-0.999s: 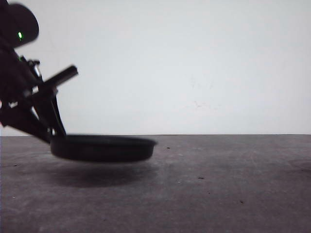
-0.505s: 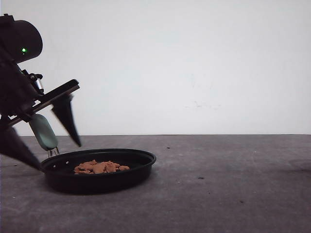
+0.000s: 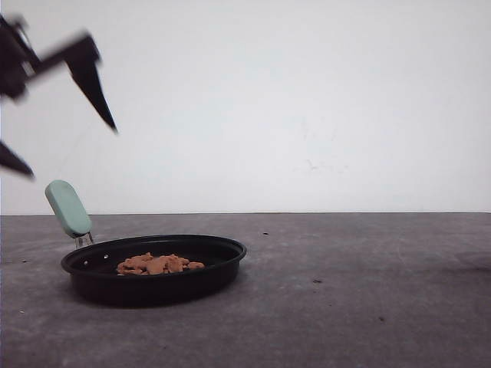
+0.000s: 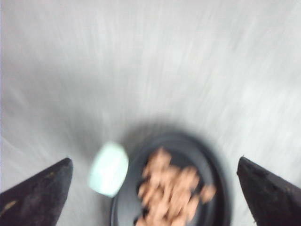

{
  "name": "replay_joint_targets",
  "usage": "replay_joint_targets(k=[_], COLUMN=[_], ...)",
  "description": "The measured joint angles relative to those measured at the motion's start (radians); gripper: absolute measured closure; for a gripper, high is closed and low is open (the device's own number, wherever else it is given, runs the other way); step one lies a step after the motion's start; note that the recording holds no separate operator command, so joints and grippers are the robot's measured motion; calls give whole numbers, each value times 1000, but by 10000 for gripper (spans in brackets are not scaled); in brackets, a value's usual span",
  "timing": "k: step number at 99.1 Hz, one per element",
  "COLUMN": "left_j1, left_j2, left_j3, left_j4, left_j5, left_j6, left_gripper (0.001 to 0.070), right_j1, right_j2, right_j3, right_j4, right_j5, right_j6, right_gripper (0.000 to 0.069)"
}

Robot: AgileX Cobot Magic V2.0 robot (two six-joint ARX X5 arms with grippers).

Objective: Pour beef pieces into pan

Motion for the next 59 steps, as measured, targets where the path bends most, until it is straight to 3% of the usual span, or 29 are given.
replay_joint_targets(k=[11,15,31,36,48,59], left_j1=[8,7,6,6,6,6], left_j2=[-183,-253,-517,-591,-795,-962], left_j3=[0,1,5,3,-71,-174], left_j4=[-21,-32,-99,-130,-149,-205], left_j5=[-79,-107,-203,-227,-311,-317], left_j6=[30,58,227,280,382,416], left_gripper=[18,55,522,614,674,680], right_j1=[0,0,0,0,0,0], right_j2=[-25,-40,-157,-220,-386,-521], right_j3=[-4,-6,-86,-148,-338,-521], right_j4=[62,86,218,263,338,301], right_j5=[40,42,116,137,187,190], right_j6=[-84,-114,-187,-196,-209,-216], right_gripper=[676,676,679,679,679,679])
